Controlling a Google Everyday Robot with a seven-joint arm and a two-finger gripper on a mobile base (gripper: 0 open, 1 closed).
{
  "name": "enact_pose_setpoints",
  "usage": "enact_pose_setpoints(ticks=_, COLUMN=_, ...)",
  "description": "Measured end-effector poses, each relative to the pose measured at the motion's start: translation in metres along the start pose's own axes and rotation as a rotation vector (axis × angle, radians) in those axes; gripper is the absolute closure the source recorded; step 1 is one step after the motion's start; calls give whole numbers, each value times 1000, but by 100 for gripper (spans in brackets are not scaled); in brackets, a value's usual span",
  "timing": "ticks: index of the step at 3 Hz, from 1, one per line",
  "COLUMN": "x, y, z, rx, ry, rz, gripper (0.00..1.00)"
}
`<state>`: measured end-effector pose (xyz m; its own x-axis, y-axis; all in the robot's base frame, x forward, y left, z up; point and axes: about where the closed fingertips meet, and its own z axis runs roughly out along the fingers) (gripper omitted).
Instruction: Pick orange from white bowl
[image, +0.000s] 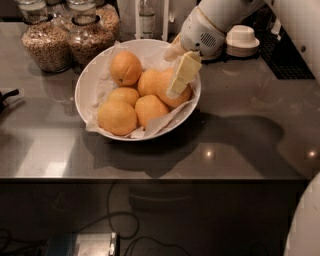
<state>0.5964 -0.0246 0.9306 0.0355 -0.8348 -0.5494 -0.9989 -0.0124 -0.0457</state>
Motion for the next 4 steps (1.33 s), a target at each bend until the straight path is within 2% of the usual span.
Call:
enact_pose_setpoints(ticks=1, x=0, y=0, z=0, rx=0, ry=0, rz=0, gripper=11)
enact_pose_setpoints(ticks=3, x=0, y=37, z=2, rx=21, ry=-26, rz=44, gripper=3)
enact_pose_setpoints(ticks=4, x=-2, y=38, z=10, rx=19, ry=-54, rz=52, gripper=8)
